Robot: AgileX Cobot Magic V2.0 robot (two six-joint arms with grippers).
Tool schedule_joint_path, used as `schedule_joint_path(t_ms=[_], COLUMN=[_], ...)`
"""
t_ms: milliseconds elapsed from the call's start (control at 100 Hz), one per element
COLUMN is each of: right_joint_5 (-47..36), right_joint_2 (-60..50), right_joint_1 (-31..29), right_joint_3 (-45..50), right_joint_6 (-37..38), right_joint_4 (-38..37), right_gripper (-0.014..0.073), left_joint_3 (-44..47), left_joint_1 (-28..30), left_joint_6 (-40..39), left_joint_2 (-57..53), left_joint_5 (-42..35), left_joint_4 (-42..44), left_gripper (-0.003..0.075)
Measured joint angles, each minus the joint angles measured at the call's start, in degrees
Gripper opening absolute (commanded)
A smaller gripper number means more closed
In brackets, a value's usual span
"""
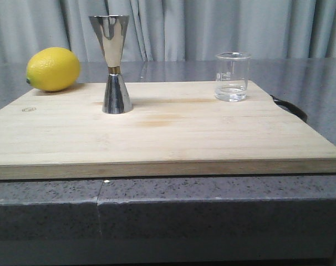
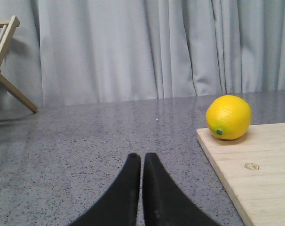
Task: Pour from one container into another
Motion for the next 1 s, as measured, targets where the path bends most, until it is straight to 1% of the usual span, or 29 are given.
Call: schedule_joint_path(t_ms=[100,290,610,670,770,810,890,1000], right_joint_5=[-3.82,-9.28,-9.57,-9.57,-9.57,-9.57,-9.57,-9.57], right_joint_2=[-0.89,-1.02,-1.02,-1.02,-1.15,-1.15,-1.15,-1.15], right_joint_1=[-0.1,-0.1,-0.1,-0.1,-0.1,-0.1,-0.1,-0.1], right_joint_3=[5.68,6.33,6.33,6.33,6.33,6.33,6.33,6.33], right_joint_6=[0.0,0.0,0.13,1.92,10.25,12.04,14.15,14.86], right_joint_4=[1.05,2.13,2.0,-0.56,-8.77,-10.9,-12.78,-13.68], right_gripper=[-0.0075,-0.0075,-0.0075,-0.0075,-0.0075,-0.0075,-0.0075,-0.0075], left_joint_3=[0.0,0.0,0.0,0.0,0.0,0.0,0.0,0.0], left_joint_1=[0.0,0.0,0.0,0.0,0.0,0.0,0.0,0.0], left_joint_6=[0.0,0.0,-0.11,-0.11,-0.11,-0.11,-0.11,-0.11], left_joint_2=[0.0,0.0,0.0,0.0,0.0,0.0,0.0,0.0], left_joint_5=[-0.11,-0.11,-0.11,-0.11,-0.11,-0.11,-0.11,-0.11], left_joint_4=[0.0,0.0,0.0,0.0,0.0,0.0,0.0,0.0], left_gripper=[-0.0019,-0.0019,-0.0019,-0.0019,-0.0019,-0.0019,-0.0019,-0.0019])
